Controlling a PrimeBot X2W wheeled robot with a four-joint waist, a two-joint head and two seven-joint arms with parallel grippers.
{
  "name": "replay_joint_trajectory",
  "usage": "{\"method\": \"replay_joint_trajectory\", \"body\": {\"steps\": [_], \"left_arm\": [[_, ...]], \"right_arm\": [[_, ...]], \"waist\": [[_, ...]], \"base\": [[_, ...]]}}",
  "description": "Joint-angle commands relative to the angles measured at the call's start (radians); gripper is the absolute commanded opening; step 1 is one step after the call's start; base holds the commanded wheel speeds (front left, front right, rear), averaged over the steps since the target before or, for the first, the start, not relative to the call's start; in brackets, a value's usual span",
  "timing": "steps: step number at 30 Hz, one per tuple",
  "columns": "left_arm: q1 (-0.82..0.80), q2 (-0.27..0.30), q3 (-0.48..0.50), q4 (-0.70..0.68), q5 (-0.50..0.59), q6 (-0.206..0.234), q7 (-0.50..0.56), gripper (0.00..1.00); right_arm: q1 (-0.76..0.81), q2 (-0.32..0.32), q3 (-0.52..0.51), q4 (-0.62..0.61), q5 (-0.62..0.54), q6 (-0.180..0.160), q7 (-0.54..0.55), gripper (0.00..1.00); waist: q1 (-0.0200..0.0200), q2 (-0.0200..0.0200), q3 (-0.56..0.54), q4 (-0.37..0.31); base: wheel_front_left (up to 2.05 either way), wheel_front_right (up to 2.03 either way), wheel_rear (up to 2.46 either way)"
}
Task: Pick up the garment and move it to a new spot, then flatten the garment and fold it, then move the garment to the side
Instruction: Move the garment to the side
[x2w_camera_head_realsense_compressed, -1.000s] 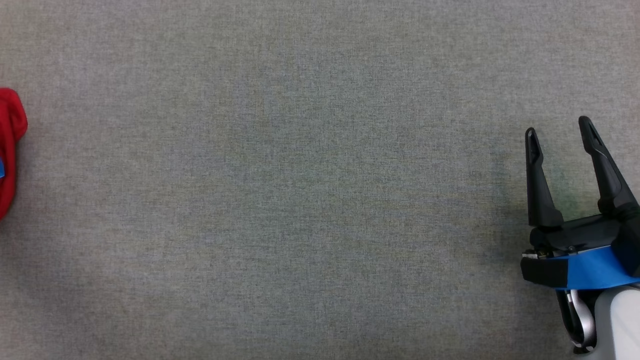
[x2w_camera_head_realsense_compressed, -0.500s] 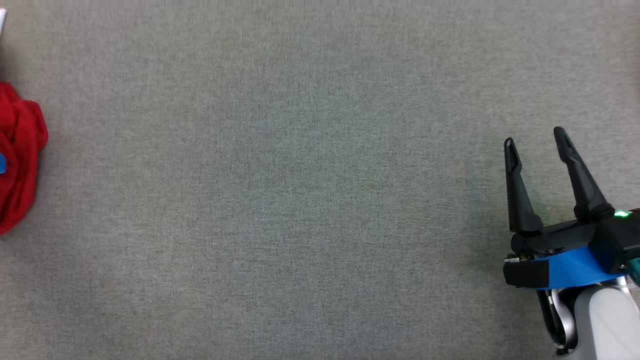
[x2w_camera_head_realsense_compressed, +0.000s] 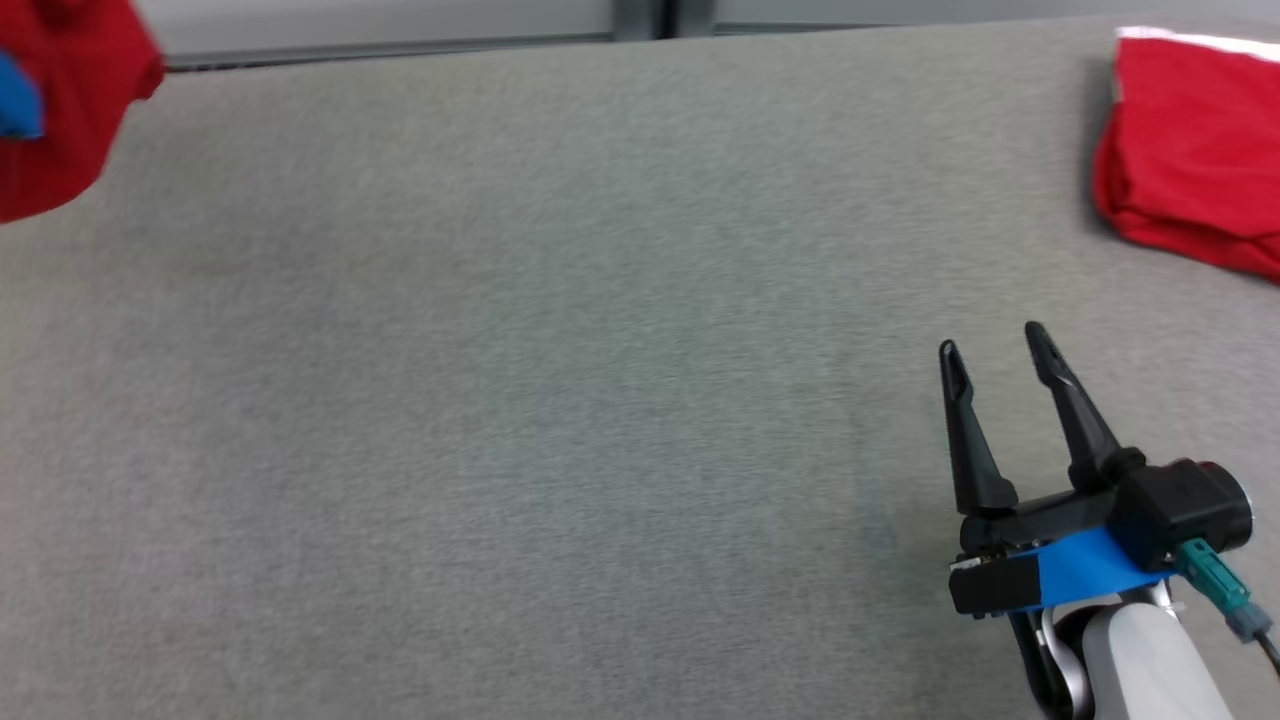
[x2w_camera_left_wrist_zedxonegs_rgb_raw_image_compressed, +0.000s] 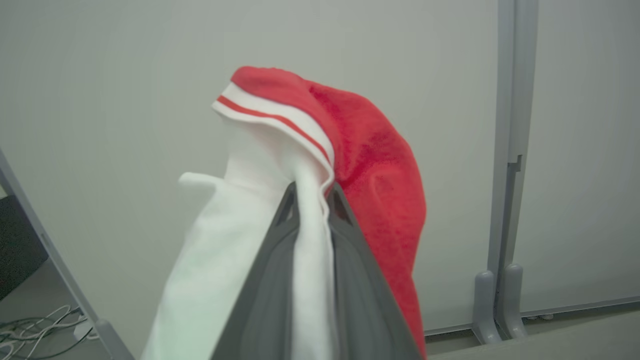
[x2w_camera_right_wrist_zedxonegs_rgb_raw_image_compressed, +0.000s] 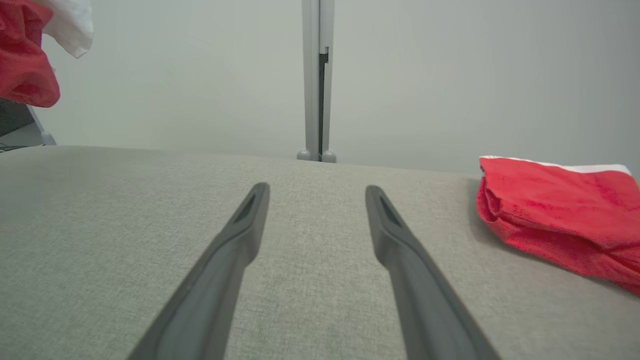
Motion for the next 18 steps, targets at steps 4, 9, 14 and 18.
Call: {"method": "replay_joint_trajectory", "body": {"steps": [4, 9, 14, 18], "left_arm": [[-0.028, -0.046, -0.078, -0.133, -0.002, -0.001, 0.022, 0.00], [-0.002, -0.103, -0.181, -0.297, -0.003, -0.001, 0.067, 0.00], [0.095, -0.167, -0.264, -0.413, -0.012, 0.002, 0.099, 0.00], [0.236, -0.206, -0.304, -0.457, -0.028, 0.032, 0.096, 0.00]], "right_arm": [[0.024, 0.003, 0.018, 0.024, 0.040, 0.000, -0.008, 1.00], [0.031, 0.003, 0.021, 0.017, 0.087, 0.000, -0.009, 1.00], [0.044, 0.004, 0.018, 0.000, 0.115, 0.000, -0.009, 1.00], [0.049, 0.003, 0.009, -0.009, 0.130, 0.000, -0.009, 1.00]], "waist": [[0.0001, 0.0001, -0.078, -0.099], [0.0001, 0.0001, -0.098, -0.158], [0.0001, 0.0001, -0.097, -0.184], [0.0001, 0.0001, -0.091, -0.187]], "base": [[0.00, 0.00, 0.00], [0.00, 0.00, 0.00], [0.00, 0.00, 0.00], [0.00, 0.00, 0.00]]}}
